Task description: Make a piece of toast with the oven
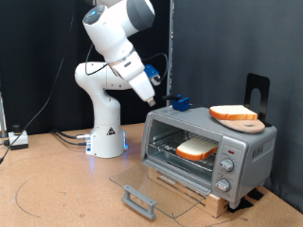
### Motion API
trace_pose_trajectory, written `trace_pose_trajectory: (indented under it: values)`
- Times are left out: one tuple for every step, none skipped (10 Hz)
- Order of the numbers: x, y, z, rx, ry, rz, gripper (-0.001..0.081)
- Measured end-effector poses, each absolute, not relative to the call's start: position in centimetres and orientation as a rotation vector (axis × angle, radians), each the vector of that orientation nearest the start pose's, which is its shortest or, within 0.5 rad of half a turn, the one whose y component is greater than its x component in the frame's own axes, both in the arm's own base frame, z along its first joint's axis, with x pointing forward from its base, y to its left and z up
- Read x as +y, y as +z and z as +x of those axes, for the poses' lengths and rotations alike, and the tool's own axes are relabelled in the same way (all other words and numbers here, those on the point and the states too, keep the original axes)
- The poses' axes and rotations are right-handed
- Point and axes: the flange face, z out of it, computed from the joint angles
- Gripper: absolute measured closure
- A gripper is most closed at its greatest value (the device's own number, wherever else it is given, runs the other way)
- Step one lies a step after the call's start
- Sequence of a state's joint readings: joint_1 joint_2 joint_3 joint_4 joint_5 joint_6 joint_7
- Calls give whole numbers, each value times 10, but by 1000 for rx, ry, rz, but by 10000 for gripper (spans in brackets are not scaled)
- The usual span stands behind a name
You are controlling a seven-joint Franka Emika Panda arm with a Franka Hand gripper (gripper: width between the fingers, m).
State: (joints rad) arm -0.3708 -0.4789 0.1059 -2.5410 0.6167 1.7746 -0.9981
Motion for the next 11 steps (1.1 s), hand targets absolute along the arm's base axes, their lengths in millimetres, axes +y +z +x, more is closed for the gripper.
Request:
trace_pose_trajectory:
  values:
    - [-60,422,372,-466,-71,-2506,-1]
    - [-74,416,376,-321,7,-2551,-1]
    - [-79,411,385,-212,79,-2573,-1]
    - [-78,411,385,-264,57,-2562,-1]
    - [-78,409,382,-222,103,-2549,-1]
    - [-80,406,382,-120,191,-2525,-1]
    - [-87,401,386,7,282,-2501,-1]
    - [-97,393,394,115,335,-2485,-1]
    - [-108,386,401,179,360,-2474,-1]
    - [-119,380,407,198,374,-2476,-1]
    - [-132,377,412,200,387,-2488,-1]
